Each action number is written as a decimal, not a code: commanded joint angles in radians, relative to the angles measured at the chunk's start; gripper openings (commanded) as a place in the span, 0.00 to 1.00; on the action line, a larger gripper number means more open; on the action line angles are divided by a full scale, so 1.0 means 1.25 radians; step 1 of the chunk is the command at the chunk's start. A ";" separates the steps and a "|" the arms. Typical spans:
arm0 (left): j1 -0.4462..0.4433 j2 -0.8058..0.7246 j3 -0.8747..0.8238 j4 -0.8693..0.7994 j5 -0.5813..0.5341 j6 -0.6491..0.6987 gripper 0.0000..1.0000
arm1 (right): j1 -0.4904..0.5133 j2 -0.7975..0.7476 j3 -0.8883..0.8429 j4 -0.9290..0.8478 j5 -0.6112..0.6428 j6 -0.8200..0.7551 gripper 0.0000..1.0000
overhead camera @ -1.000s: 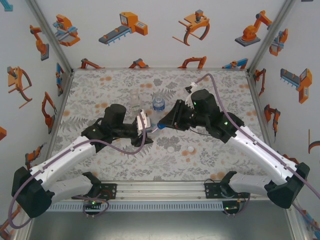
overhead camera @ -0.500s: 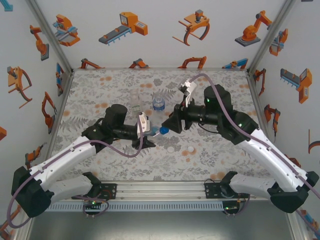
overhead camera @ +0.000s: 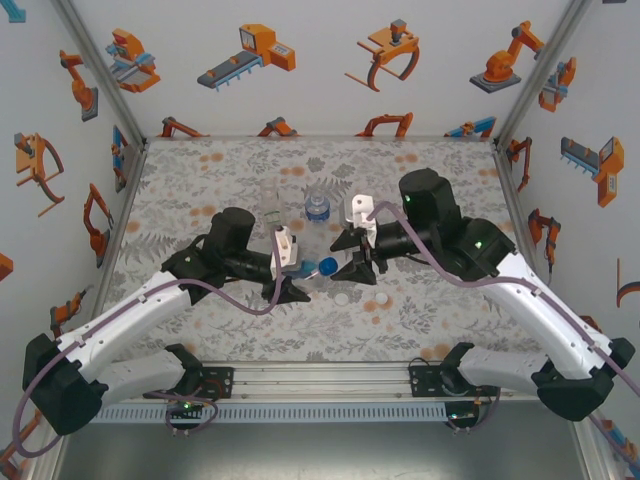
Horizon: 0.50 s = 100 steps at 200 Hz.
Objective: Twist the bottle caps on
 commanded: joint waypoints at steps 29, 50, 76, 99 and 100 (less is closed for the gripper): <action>-0.004 0.005 0.037 -0.014 0.042 0.014 0.00 | -0.001 0.008 -0.034 0.026 -0.030 -0.042 0.49; -0.005 0.007 0.039 -0.016 0.042 0.018 0.00 | 0.000 0.011 -0.039 0.038 -0.038 -0.033 0.45; -0.005 0.009 0.038 -0.020 0.042 0.020 0.00 | 0.001 0.012 -0.048 0.069 -0.043 -0.009 0.42; -0.005 0.011 0.035 -0.020 0.041 0.023 0.00 | 0.001 0.011 -0.050 0.085 -0.040 0.004 0.42; -0.005 0.011 0.035 -0.020 0.041 0.023 0.00 | 0.001 0.011 -0.050 0.086 -0.040 0.005 0.42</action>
